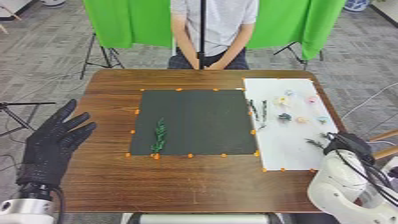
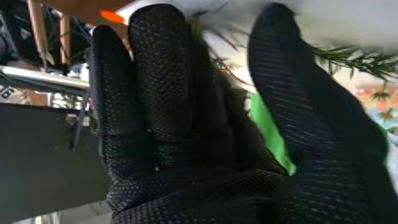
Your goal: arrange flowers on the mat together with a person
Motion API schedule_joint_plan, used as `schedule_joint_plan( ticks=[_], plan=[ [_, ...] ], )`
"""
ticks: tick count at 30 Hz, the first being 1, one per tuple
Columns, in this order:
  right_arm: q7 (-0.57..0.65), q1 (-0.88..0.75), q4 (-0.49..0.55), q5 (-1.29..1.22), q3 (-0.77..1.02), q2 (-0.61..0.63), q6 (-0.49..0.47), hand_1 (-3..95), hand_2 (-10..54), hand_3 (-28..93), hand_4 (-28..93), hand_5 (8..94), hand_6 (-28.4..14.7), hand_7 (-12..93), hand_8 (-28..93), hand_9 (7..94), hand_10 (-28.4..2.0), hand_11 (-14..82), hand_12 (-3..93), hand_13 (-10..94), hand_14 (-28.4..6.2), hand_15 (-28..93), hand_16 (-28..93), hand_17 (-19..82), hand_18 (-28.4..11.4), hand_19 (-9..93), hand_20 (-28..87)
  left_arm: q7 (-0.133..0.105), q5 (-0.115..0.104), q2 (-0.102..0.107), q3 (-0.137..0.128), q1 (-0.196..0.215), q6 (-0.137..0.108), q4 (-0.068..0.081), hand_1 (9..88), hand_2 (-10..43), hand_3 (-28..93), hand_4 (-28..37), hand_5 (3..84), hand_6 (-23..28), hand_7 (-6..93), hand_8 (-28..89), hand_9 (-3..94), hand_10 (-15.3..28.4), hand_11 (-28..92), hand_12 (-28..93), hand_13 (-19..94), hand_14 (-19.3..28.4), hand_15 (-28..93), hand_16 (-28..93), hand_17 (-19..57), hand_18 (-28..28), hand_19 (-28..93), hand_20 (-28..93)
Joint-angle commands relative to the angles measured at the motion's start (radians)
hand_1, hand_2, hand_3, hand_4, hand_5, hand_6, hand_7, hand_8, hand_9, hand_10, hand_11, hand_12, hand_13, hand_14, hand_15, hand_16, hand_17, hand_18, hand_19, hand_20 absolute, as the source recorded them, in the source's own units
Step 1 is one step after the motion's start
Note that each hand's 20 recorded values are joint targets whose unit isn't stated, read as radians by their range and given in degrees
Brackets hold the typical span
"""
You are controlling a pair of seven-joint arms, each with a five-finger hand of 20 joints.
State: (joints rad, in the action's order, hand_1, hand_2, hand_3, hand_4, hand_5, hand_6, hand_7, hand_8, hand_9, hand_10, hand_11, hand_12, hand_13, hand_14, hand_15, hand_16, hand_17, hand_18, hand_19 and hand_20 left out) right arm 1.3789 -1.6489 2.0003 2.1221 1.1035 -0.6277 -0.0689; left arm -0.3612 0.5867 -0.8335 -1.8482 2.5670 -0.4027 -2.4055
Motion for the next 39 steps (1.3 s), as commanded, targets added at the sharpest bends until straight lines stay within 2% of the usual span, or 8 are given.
schedule_joint_plan(
  ticks=[1,4,14,19,22,25,30,39],
  plan=[
    [-0.024,-0.015,-0.026,0.036,-0.026,0.013,0.044,61.5,-8.2,49,-21,76.5,-3.5,9,-6,80.2,-8.7,17.6,24.0,71,-7.6,57,10,47,-16.2,93,-16,0.005,0.002,-0.008,0.002,0.012,0.006,0.003,21.4,8.3,75,-25.6,30.9,5.3,9.6,-8,30.1,16.1,19,11,21,23.2,45,-8,-7.0,20.2,41,10],
    [-0.035,-0.026,-0.021,0.057,-0.027,0.014,0.074,61.6,-8.7,51,-22,79.9,-2.8,10,-4,82.8,-8.9,17.6,25.0,72,-7.6,58,11,46,-16.5,93,-11,0.02,0.009,-0.017,0.0,0.007,0.012,0.003,21.4,8.3,75,-25.6,30.9,5.3,9.7,-8,30.1,16.0,19,11,21,23.2,45,-8,-7.0,20.2,41,10],
    [-0.032,-0.029,0.031,0.197,-0.025,0.031,0.257,58.4,-9.5,60,-26,88.9,-1.2,14,3,90.3,-11.1,25.8,21.4,79,-7.7,60,14,47,-18.9,93,7,0.025,0.012,-0.023,-0.011,0.009,0.015,0.001,21.5,8.4,75,-25.6,30.8,5.3,9.7,-8,30.1,16.2,19,11,21,23.2,44,-8,-7.1,20.2,40,11],
    [-0.022,0.002,0.078,0.264,-0.038,0.038,0.289,56.7,-9.5,64,-28,91.4,0.5,15,6,93.3,-11.0,27.8,21.4,82,-8.1,61,17,49,-19.9,93,17,0.013,0.005,-0.017,-0.015,0.019,0.011,-0.001,21.5,8.3,75,-25.5,30.9,5.3,9.7,-8,30.1,16.1,19,11,21,23.2,44,-8,-7.1,20.2,40,11],
    [-0.029,0.012,0.107,0.274,-0.029,0.033,0.292,56.5,-9.5,64,-28,91.6,0.6,15,6,93.6,-10.8,28.4,22.0,82,-8.2,61,17,49,-20.1,93,19,0.029,0.017,-0.026,-0.019,0.011,0.025,0.002,21.5,8.3,75,-25.5,30.9,5.4,9.7,-8,30.0,15.9,19,11,21,23.2,45,-8,-7.2,20.2,40,11],
    [-0.05,0.037,0.143,0.263,-0.028,0.021,0.291,56.4,-9.5,65,-28,91.8,0.6,15,6,93.6,-10.9,28.8,22.1,82,-8.3,62,18,49,-20.2,93,19,-0.002,0.006,-0.01,-0.018,0.033,0.015,-0.001,21.4,8.3,75,-25.4,30.9,5.4,9.7,-8,30.0,15.9,19,11,21,23.2,45,-8,-7.2,20.2,40,11],
    [-0.12,0.179,0.189,0.207,-0.132,-0.012,0.275,56.2,-9.5,64,-27,92.1,0.7,15,6,93.7,-11.0,29.2,21.4,82,-8.6,62,18,49,-20.6,93,21,-0.019,0.001,-0.006,-0.034,0.058,0.011,-0.005,21.4,8.3,75,-25.5,30.9,5.4,9.7,-8,30.1,16.0,19,10,21,23.2,45,-8,-7.2,20.2,40,11],
    [-0.237,0.524,0.123,0.075,-0.459,-0.158,0.239,55.4,-9.5,63,-25,92.0,0.9,15,6,93.7,-11.0,29.9,20.9,82,-8.7,62,18,49,-21.0,93,22,-0.004,0.008,-0.003,-0.037,0.052,0.008,-0.01,21.4,8.3,75,-25.5,30.8,5.4,9.8,-8,30.0,16.1,19,11,21,23.2,44,-8,-7.3,20.2,40,11]
  ],
)
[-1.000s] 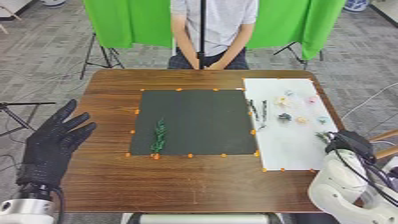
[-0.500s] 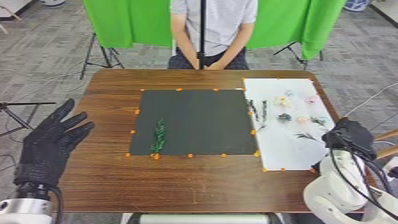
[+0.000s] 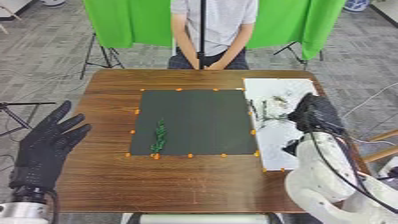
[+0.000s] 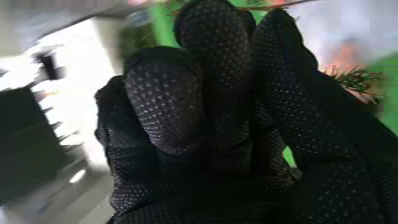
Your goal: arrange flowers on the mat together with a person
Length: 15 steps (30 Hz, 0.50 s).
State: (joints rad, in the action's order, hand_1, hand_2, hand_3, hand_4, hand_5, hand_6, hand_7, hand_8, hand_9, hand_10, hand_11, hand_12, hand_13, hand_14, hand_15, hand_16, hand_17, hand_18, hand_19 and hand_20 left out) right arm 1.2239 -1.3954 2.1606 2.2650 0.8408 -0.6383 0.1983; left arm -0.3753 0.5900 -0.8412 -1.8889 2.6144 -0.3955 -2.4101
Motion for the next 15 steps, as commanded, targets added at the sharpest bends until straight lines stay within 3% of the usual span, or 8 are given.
schedule_joint_plan(
  ticks=[1,2,3,6,8,10,15],
  plan=[
    [-0.088,0.293,-0.051,-0.083,-0.218,-0.166,-0.035,55.2,-9.5,63,-25,92.0,1.0,15,6,93.7,-11.0,30.1,20.9,82,-8.7,62,18,49,-21.1,93,22,0.03,0.011,-0.003,0.003,-0.009,0.008,-0.004,21.4,8.3,75,-25.6,30.8,5.4,9.8,-8,30.1,16.1,19,11,21,23.2,44,-8,-7.3,20.3,40,11],
    [-0.098,0.324,-0.07,-0.097,-0.251,-0.182,-0.032,55.1,-9.5,63,-25,92.0,1.0,15,6,93.7,-11.0,30.1,20.9,82,-8.7,62,18,49,-21.1,93,22,0.026,0.01,-0.001,0.003,-0.008,0.005,-0.005,21.4,8.3,75,-25.5,30.8,5.4,9.8,-8,30.1,16.1,19,11,21,23.2,44,-8,-7.3,20.3,40,11],
    [-0.1,0.345,-0.089,-0.107,-0.276,-0.199,-0.04,55.0,-9.5,63,-24,92.0,1.0,15,6,93.7,-10.9,30.3,20.9,82,-8.7,62,18,49,-21.1,93,22,0.043,0.019,-0.005,0.004,-0.018,0.012,-0.003,21.4,8.3,75,-25.5,30.8,5.4,9.8,-8,30.1,16.1,19,11,21,23.2,44,-8,-7.3,20.3,40,11],
    [-0.109,0.417,-0.153,-0.142,-0.363,-0.245,-0.048,54.7,-9.5,63,-24,91.9,1.1,15,6,93.7,-10.9,30.5,20.9,82,-8.7,62,19,49,-21.2,93,23,0.034,0.011,0.007,0.012,-0.017,0.006,-0.003,21.4,8.3,75,-25.5,30.9,5.4,9.8,-8,30.1,16.1,19,11,21,23.2,44,-8,-7.3,20.3,40,11],
    [-0.111,0.439,-0.178,-0.177,-0.396,-0.271,-0.064,54.6,-9.5,62,-24,91.9,1.1,15,6,93.7,-11.0,30.6,20.9,82,-8.7,62,19,49,-21.3,93,23,0.046,0.019,0.007,0.014,-0.025,0.01,-0.002,21.4,8.3,75,-25.5,30.9,5.4,9.8,-8,30.1,16.1,19,11,21,23.3,44,-8,-7.3,20.3,40,11],
    [-0.113,0.468,-0.215,-0.181,-0.442,-0.301,-0.071,54.4,-9.5,62,-23,92.0,1.2,15,6,93.7,-10.9,30.7,20.9,82,-8.7,62,19,49,-21.3,93,23,0.043,0.015,0.011,0.016,-0.024,0.006,-0.002,21.4,8.3,75,-25.5,30.8,5.4,9.8,-8,30.1,16.1,19,11,21,23.2,44,-8,-7.3,20.3,40,11],
    [-0.107,0.522,-0.297,-0.239,-0.52,-0.366,-0.101,53.4,-9.5,62,-23,92.0,1.1,15,6,93.7,-10.9,31.0,20.9,82,-8.9,62,19,49,-21.6,93,23,0.071,0.029,0.007,0.024,-0.055,0.019,0.002,21.4,8.3,75,-25.5,30.9,5.4,9.8,-8,30.1,16.1,19,11,21,23.1,44,-8,-7.3,20.3,40,11]
  ],
)
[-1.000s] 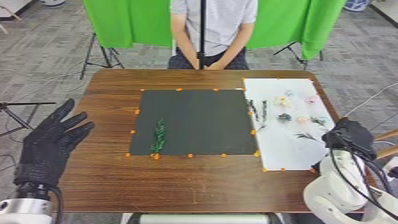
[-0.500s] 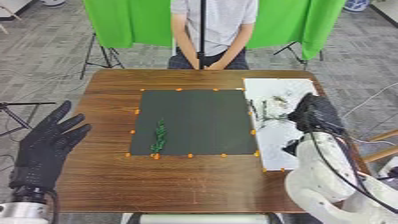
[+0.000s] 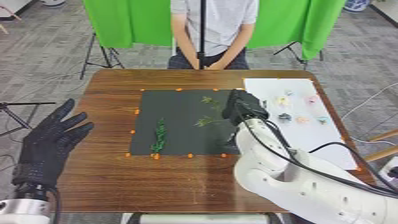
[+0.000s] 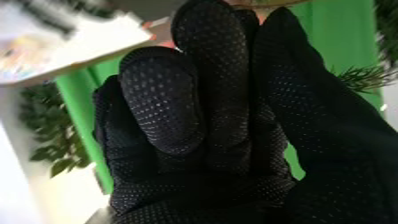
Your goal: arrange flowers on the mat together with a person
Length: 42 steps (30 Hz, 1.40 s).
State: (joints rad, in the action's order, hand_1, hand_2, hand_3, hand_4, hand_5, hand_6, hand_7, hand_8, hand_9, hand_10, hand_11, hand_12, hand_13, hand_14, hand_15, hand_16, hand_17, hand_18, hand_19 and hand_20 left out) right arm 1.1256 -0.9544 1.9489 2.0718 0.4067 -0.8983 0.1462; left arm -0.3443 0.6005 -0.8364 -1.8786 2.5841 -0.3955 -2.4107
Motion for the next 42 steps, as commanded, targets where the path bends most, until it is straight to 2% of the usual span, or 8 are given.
schedule_joint_plan(
  ticks=[1,6,7,12,15,19,26,42],
  plan=[
    [-0.009,0.089,-0.102,-0.044,-0.096,-0.12,-0.063,53.3,-9.5,62,-23,92.0,1.2,15,6,93.7,-10.9,31.0,20.9,82,-9.0,62,19,49,-21.7,93,23,0.04,0.019,0.004,0.014,-0.03,0.02,0.004,21.4,8.3,75,-25.5,30.9,5.4,9.8,-9,30.1,16.0,19,11,21,23.1,44,-8,-7.3,20.3,40,11],
    [-0.001,0.134,-0.154,-0.06,-0.158,-0.174,-0.095,52.3,-9.5,61,-22,92.1,1.2,15,6,93.7,-11.0,32.2,21.0,82,-9.1,62,19,49,-21.9,93,23,0.051,0.023,0.004,0.011,-0.045,0.023,0.006,21.4,8.3,75,-25.4,30.8,5.4,9.8,-8,30.1,16.1,19,11,21,23.2,44,-8,-7.3,20.3,40,11],
    [-0.003,0.143,-0.163,-0.063,-0.168,-0.184,-0.096,51.9,-9.5,61,-21,92.5,1.2,16,6,93.7,-11.2,33.0,20.7,83,-9.2,62,18,49,-22.3,93,24,0.046,0.02,0.008,0.013,-0.046,0.02,0.007,21.4,8.3,75,-25.4,30.8,5.4,9.8,-8,30.1,16.0,19,11,21,23.2,44,-8,-7.3,20.3,40,11],
    [0.017,0.164,-0.192,-0.098,-0.193,-0.225,-0.145,48.8,-8.8,63,-21,93.5,1.4,17,5,93.7,-11.5,35.9,19.4,84,-9.4,62,19,50,-23.1,93,26,0.068,0.029,0.009,0.032,-0.081,0.032,0.016,21.4,8.2,75,-25.3,30.8,5.4,9.8,-8,30.0,15.9,19,11,21,23.1,44,-8,-7.3,20.3,40,11],
    [0.016,0.159,-0.195,-0.102,-0.194,-0.24,-0.175,46.7,-6.4,64,-21,93.7,2.0,19,2,93.7,-11.7,37.9,18.2,85,-9.7,62,19,51,-23.7,93,28,0.066,0.028,0.016,0.041,-0.091,0.029,0.019,21.4,8.2,75,-25.3,30.8,5.4,9.8,-8,30.0,15.9,19,11,21,23.1,44,-8,-7.3,20.3,40,11],
    [0.019,0.157,-0.187,-0.125,-0.195,-0.253,-0.222,43.5,-1.7,65,-20,93.7,2.8,24,-14,93.7,-11.9,40.6,16.6,87,-10.1,61,20,51,-24.4,93,30,0.068,0.03,0.019,0.047,-0.102,0.033,0.022,21.5,8.2,75,-25.1,30.8,5.4,9.8,-9,29.9,15.9,19,11,21,23.2,44,-8,-7.4,20.2,40,11],
    [0.02,0.133,-0.177,-0.127,-0.186,-0.263,-0.269,42.8,-0.6,64,-20,93.7,2.5,25,-15,93.7,-11.9,40.8,16.4,87,-10.3,62,20,52,-25.0,93,31,0.076,0.031,0.017,0.051,-0.108,0.033,0.024,21.5,8.1,75,-25.0,30.8,5.4,9.8,-9,30.0,15.9,19,11,21,23.1,44,-8,-7.4,20.2,40,11],
    [0.019,0.124,-0.195,-0.118,-0.182,-0.286,-0.27,38.1,3.8,60,-20,93.7,2.2,29,-17,93.7,-12.0,42.6,15.3,89,-10.5,60,20,53,-25.5,93,33,0.061,0.023,0.037,0.081,-0.123,0.015,0.029,22.0,8.3,75,-23.8,30.8,5.4,10.0,-9,30.0,15.9,19,11,21,23.0,44,-8,-7.4,20.2,40,11]
  ],
)
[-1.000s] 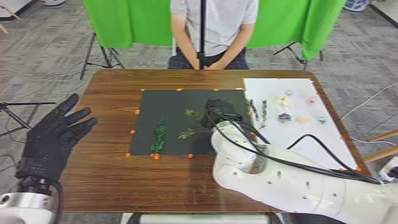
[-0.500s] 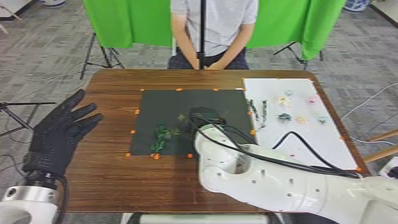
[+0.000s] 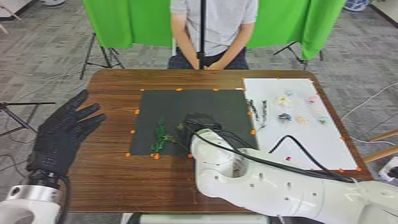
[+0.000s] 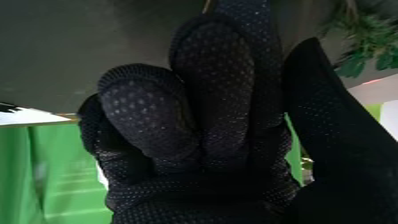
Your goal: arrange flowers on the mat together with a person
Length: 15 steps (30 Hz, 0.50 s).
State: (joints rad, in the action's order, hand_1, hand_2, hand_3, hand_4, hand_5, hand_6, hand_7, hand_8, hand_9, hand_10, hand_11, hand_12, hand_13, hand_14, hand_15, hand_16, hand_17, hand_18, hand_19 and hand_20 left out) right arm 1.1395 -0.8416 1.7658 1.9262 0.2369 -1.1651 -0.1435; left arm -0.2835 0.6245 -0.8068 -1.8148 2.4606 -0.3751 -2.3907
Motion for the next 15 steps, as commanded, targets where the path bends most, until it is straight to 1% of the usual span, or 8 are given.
schedule_joint_plan(
  ticks=[1,5,6,9,10,11,12,15],
  plan=[
    [0.006,0.014,-0.013,0.031,-0.017,-0.018,0.029,38.1,4.0,59,-20,93.7,2.2,29,-17,93.7,-12.0,42.7,15.3,89,-10.5,60,20,53,-25.5,93,33,0.002,-0.001,0.007,0.019,-0.001,-0.004,0.01,22.0,8.3,75,-23.7,30.8,5.4,10.0,-9,30.0,16.0,19,11,21,23.0,44,-8,-7.5,20.2,40,11],
    [-0.001,0.022,-0.02,0.03,-0.019,-0.022,0.044,37.8,5.2,60,-20,93.7,2.3,30,-17,93.7,-12.0,43.1,15.0,89,-10.3,60,20,54,-25.3,93,33,-0.003,-0.001,0.008,0.019,0.0,-0.007,0.011,22.1,8.3,75,-23.4,30.8,5.4,10.0,-9,30.0,15.9,19,11,21,23.0,44,-8,-7.5,20.3,40,11],
    [-0.002,0.022,-0.022,0.025,-0.017,-0.022,0.047,38.2,6.0,61,-20,93.7,2.4,30,-17,93.7,-11.9,43.5,15.0,90,-10.3,60,20,54,-25.3,93,33,0.004,0.003,0.005,0.024,-0.008,-0.005,0.013,22.1,8.2,75,-23.4,30.8,5.4,10.0,-9,29.9,15.9,19,11,21,23.0,45,-8,-7.5,20.3,40,11],
    [-0.001,0.039,-0.032,0.02,-0.03,-0.026,0.065,39.5,7.3,62,-20,93.7,2.8,31,-17,93.7,-11.7,44.6,14.5,90,-10.1,59,20,54,-25.0,93,33,-0.003,0.001,0.013,0.034,-0.02,-0.003,0.017,22.2,8.1,75,-23.3,30.8,5.4,10.1,-9,29.9,15.9,19,11,21,23.0,44,-8,-7.6,20.3,40,11],
    [-0.001,0.039,-0.037,0.022,-0.03,-0.029,0.066,39.7,7.5,63,-20,93.7,2.9,32,-17,93.7,-11.6,44.8,14.4,90,-10.1,59,20,54,-24.9,93,33,0.003,0.004,0.012,0.035,-0.022,-0.002,0.018,22.2,8.1,75,-23.3,30.8,5.4,10.1,-9,29.9,15.9,19,11,21,23.0,44,-8,-7.6,20.3,40,11],
    [0.004,0.047,-0.041,0.02,-0.037,-0.03,0.078,39.8,7.6,63,-20,93.7,2.9,32,-17,93.7,-11.5,44.9,14.3,91,-10.1,59,21,54,-24.9,93,33,0.008,0.004,0.011,0.041,-0.037,0.003,0.023,22.2,8.0,75,-23.2,30.8,5.4,10.0,-9,29.9,15.9,19,11,21,23.0,45,-8,-7.6,20.3,40,11],
    [0.003,0.051,-0.046,0.013,-0.04,-0.033,0.084,39.8,7.7,64,-20,93.7,3.0,32,-18,93.7,-11.5,45.0,14.3,91,-10.1,59,21,54,-24.9,93,33,0.005,0.002,0.011,0.041,-0.033,0.0,0.021,22.2,8.0,75,-23.2,30.8,5.4,10.1,-9,29.9,15.9,19,11,21,23.0,45,-8,-7.6,20.3,40,11],
    [0.012,0.061,-0.057,0.014,-0.049,-0.037,0.097,40.1,7.8,64,-21,93.7,3.1,32,-18,93.7,-11.4,45.4,14.1,91,-9.9,59,21,55,-24.7,93,33,0.007,0.004,0.014,0.051,-0.047,0.002,0.026,22.2,7.8,75,-23.1,30.8,5.4,10.1,-9,29.9,15.9,19,11,21,23.0,45,-8,-7.6,20.2,40,11]
  ],
)
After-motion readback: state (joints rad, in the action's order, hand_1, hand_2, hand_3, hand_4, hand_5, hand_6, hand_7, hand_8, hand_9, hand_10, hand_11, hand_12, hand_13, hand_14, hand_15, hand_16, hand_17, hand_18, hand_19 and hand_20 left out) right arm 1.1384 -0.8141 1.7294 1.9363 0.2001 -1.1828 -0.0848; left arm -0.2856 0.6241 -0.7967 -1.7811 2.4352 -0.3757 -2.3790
